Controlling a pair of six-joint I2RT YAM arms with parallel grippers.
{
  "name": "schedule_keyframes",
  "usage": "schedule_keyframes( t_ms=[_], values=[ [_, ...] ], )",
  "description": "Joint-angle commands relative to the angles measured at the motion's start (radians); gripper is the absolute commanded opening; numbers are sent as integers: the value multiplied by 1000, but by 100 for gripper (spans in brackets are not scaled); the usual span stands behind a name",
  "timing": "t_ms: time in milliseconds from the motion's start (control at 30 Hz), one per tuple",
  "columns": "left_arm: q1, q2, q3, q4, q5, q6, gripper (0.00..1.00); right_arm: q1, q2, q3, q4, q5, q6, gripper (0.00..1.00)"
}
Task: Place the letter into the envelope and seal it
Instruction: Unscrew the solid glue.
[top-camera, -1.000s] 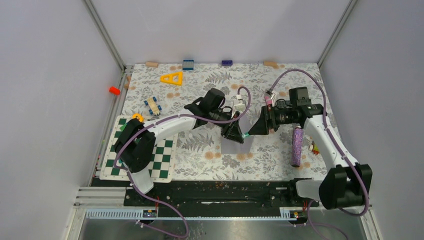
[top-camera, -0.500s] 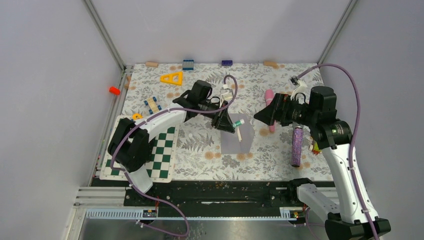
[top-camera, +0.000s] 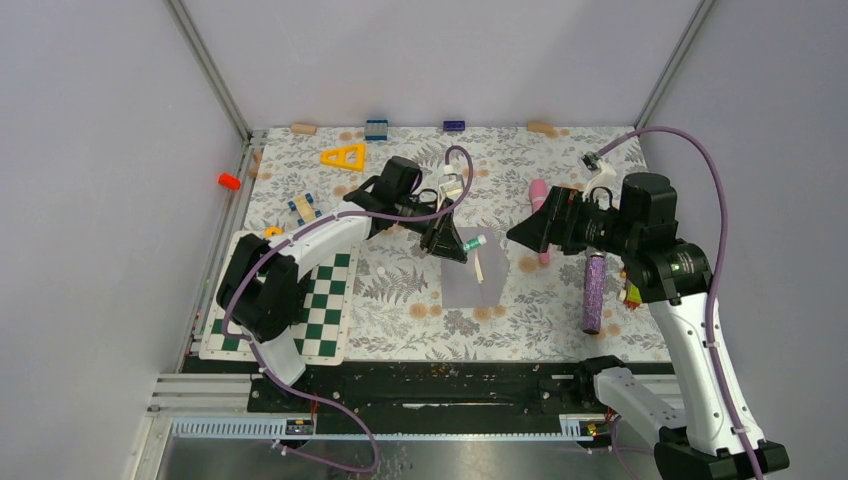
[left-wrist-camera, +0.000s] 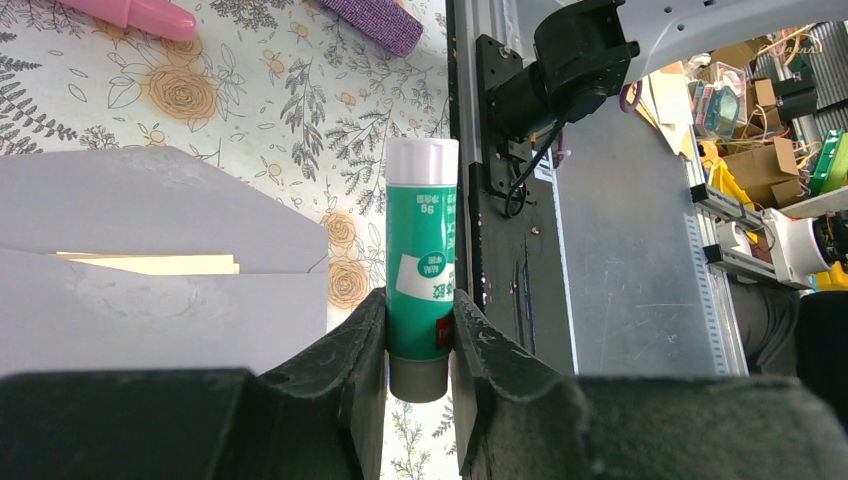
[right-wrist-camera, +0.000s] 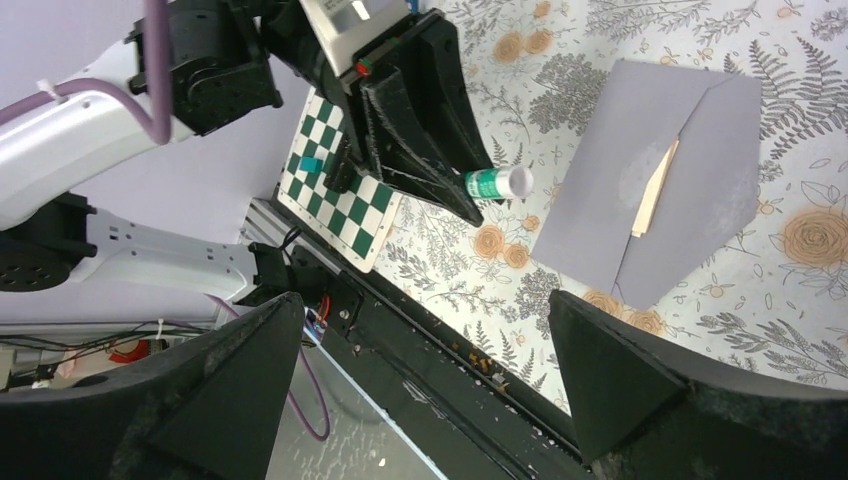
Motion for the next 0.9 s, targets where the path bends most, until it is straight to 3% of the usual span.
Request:
schedule_keyframes(
  t_ms=[0, 867],
  values=[
    [2, -18, 32, 15, 33, 25, 15, 34, -7, 68, 18, -1, 21, 100],
    [4, -33, 37, 15, 30, 24, 12, 75, -24, 65, 34, -26, -20, 100]
  ],
)
